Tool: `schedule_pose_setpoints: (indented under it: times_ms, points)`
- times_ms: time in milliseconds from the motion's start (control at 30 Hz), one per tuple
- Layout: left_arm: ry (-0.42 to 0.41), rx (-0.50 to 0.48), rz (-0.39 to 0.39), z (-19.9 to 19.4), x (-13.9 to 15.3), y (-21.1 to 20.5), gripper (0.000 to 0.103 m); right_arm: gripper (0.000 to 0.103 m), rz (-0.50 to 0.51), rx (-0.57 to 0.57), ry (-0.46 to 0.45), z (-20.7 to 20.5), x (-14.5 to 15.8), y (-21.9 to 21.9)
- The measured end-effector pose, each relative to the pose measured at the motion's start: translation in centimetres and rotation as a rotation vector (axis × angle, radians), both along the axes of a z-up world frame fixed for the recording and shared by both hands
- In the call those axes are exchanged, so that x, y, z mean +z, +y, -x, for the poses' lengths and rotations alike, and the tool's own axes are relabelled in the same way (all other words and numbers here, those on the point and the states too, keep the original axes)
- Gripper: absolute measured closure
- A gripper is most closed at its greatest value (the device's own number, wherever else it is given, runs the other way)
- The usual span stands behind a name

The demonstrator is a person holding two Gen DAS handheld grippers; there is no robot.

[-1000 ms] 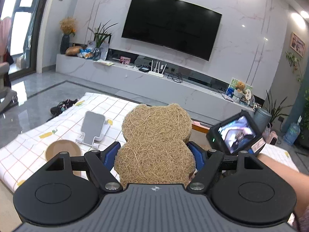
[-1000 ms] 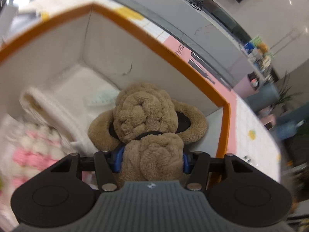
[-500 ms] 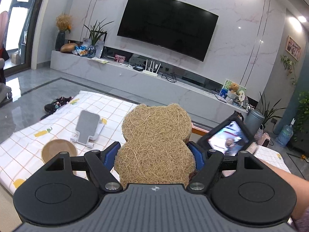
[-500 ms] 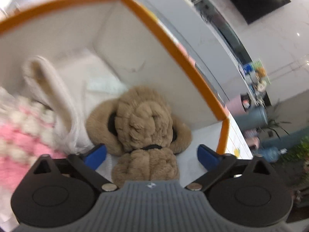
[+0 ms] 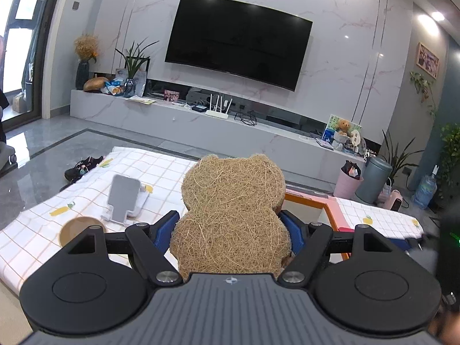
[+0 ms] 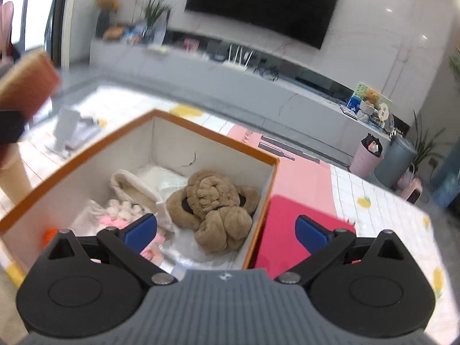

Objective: Organize soft objects
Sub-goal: 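Lower the bear pad into the box and open the left gripper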

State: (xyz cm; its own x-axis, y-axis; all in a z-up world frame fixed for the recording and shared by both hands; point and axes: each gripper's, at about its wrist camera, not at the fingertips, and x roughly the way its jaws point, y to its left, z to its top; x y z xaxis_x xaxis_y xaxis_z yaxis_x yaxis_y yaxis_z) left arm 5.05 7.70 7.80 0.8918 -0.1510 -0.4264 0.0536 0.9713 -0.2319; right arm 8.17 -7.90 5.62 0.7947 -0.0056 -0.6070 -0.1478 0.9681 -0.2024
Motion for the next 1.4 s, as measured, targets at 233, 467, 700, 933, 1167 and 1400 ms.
schedule_pose_setpoints:
  times_ms: [233, 467, 700, 933, 1167, 1400]
  points:
    - [0.082, -0.078, -0.005, -1.0, -0.6, -2.9, 0.016, 0.003, -0.147, -0.009, -0.049, 3.2, -2.6, -1.9]
    - [0.091, -0.099, -0.188, -4.1, -0.3, -6.3, 0.016, 0.002, -0.265, 0.019, 0.023, 2.4, -4.6, -2.9]
    - [0.123, -0.304, -0.539, -10.0, -0.4, -10.1, 0.016, 0.003, -0.435, 0.066, 0.078, 1.6, -5.7, -4.5]
    - [0.290, -0.372, -0.688, -17.6, -3.8, -12.3, 0.017, 0.003, -0.610, 0.090, 0.135, 0.5, -6.8, -6.6]
    - [0.424, -0.273, -0.649, -21.3, -5.9, -12.4, 0.017, 0.003, -0.682, 0.079, 0.219, -0.7, -8.9, -7.4]
    - [0.405, -0.252, -0.682, -20.6, -6.2, -11.9, 0.011, 0.003, -0.746, 0.075, 0.232, -0.8, -9.3, -8.1]
